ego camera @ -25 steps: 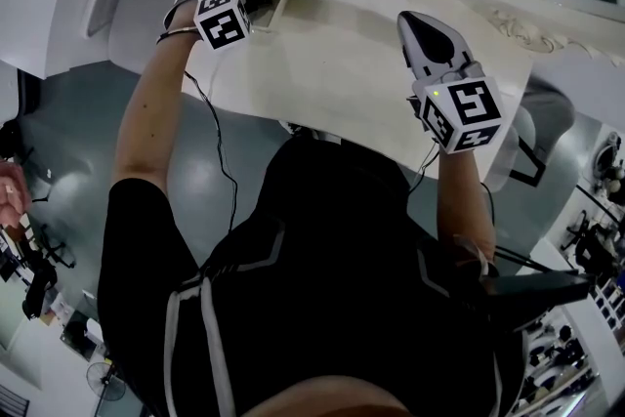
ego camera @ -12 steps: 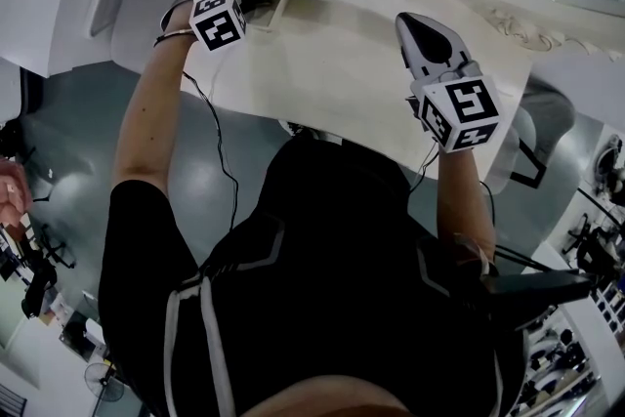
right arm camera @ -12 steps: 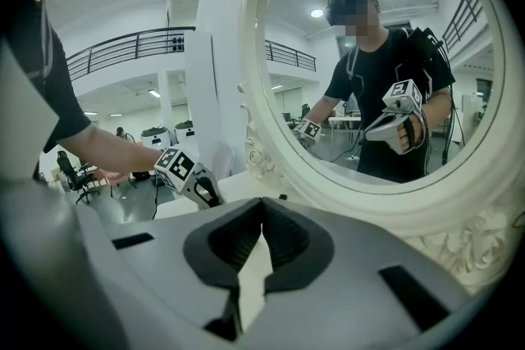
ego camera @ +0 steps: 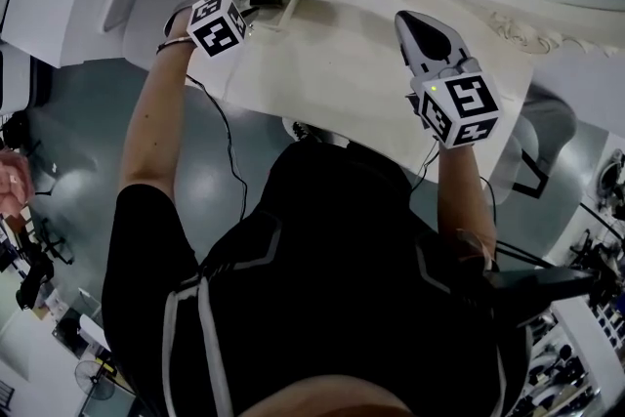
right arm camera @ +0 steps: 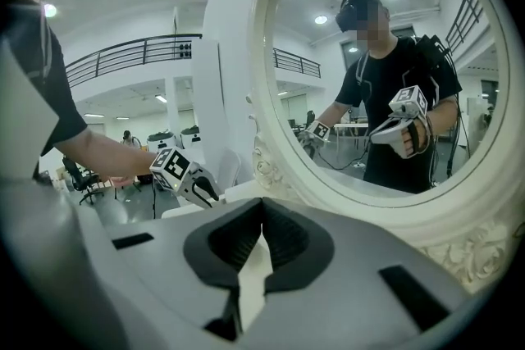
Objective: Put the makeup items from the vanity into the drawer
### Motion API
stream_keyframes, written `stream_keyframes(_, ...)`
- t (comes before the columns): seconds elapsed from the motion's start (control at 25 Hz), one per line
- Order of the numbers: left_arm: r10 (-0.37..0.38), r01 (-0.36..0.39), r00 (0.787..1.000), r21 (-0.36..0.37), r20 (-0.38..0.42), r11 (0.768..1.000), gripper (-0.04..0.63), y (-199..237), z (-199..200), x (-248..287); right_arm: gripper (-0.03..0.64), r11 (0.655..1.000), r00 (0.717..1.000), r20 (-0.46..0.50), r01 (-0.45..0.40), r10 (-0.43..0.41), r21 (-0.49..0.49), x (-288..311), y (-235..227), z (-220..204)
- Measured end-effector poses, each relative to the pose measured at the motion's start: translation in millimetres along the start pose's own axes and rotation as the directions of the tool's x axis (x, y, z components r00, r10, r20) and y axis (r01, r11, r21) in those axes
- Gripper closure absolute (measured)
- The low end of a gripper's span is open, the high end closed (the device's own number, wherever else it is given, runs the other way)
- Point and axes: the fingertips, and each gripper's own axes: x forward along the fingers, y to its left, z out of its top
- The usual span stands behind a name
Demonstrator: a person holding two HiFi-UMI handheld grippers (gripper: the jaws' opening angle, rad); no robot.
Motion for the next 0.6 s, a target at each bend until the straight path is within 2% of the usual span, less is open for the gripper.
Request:
stream_keyframes(0.16,0.064,-0.047,0.989,-0.129,0.133,0.990,0.494,4.4,13.3,-30.2,0.612,1.000,0.999,0.031,-0.010,0.011,-0.001,-2.7,5.8,11.6)
stream_keyframes(0.4,0.170,-0.089,0.933,-0.254,0.318,0.963,0.494,4.6,36.7,-88.7,0.612,0.999,0.997,0.070,-0.019,0.021,-0.025,-5.1,15.0,31.9)
stream_keyframes(0.48,0.232,-0.103,0.894,-0.327,0.384,0.939,0.494,6.3,45.2,-110.5,0.612,0.999,0.996,0.083,-0.023,0.025,-0.029,-6.2,17.2,38.5)
stream_keyframes(0.6,0.317,-0.072,0.807,-0.450,0.499,0.890,0.495,8.0,60.9,-147.8,0.612,0.999,0.993,0.109,-0.029,0.033,-0.035,-7.3,20.1,50.4)
